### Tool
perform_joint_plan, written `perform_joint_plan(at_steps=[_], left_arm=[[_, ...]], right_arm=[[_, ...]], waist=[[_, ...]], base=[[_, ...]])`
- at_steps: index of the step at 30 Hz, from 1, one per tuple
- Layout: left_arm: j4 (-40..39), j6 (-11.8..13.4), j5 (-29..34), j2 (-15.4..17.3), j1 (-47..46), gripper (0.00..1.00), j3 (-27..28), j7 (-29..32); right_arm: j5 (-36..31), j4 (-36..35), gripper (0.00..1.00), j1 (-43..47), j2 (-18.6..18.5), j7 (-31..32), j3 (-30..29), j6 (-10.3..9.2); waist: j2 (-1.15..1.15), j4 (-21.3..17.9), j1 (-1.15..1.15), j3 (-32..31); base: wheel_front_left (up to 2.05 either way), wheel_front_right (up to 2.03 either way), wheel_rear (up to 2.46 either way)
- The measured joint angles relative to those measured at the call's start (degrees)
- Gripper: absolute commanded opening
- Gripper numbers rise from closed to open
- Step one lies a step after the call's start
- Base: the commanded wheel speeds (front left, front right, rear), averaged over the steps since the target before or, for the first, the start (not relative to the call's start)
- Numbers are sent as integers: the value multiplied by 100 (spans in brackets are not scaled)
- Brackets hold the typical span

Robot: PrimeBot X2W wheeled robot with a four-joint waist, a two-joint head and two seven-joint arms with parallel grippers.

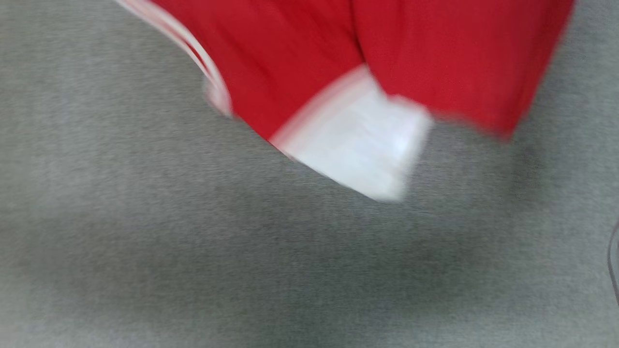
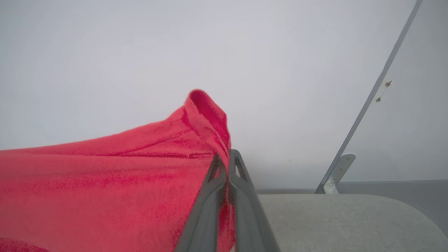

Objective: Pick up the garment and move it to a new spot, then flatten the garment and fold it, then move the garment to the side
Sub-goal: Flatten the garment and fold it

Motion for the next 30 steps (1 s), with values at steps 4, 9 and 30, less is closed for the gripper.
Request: perform_joint_plan(at_steps=[4, 9, 30], left_arm=[[389, -1, 272, -174, -927, 0, 157, 5], [302, -1, 298, -344, -1680, 0, 333, -131], [-2314, 3, -74, -210, 3680, 0, -103, -843]], right_arm=[[-330, 313, 0, -579, 189, -679, -213, 4], [-506, 600, 0, -999, 269, -1354, -461, 7], [1380, -534, 0, 3856, -360, -1438, 427, -15]], waist=[[0, -201, 0, -4], [0, -292, 0, -180], [0, -119, 0, -890]], base=[[0, 0, 0], [0, 0, 0], [0, 0, 0]])
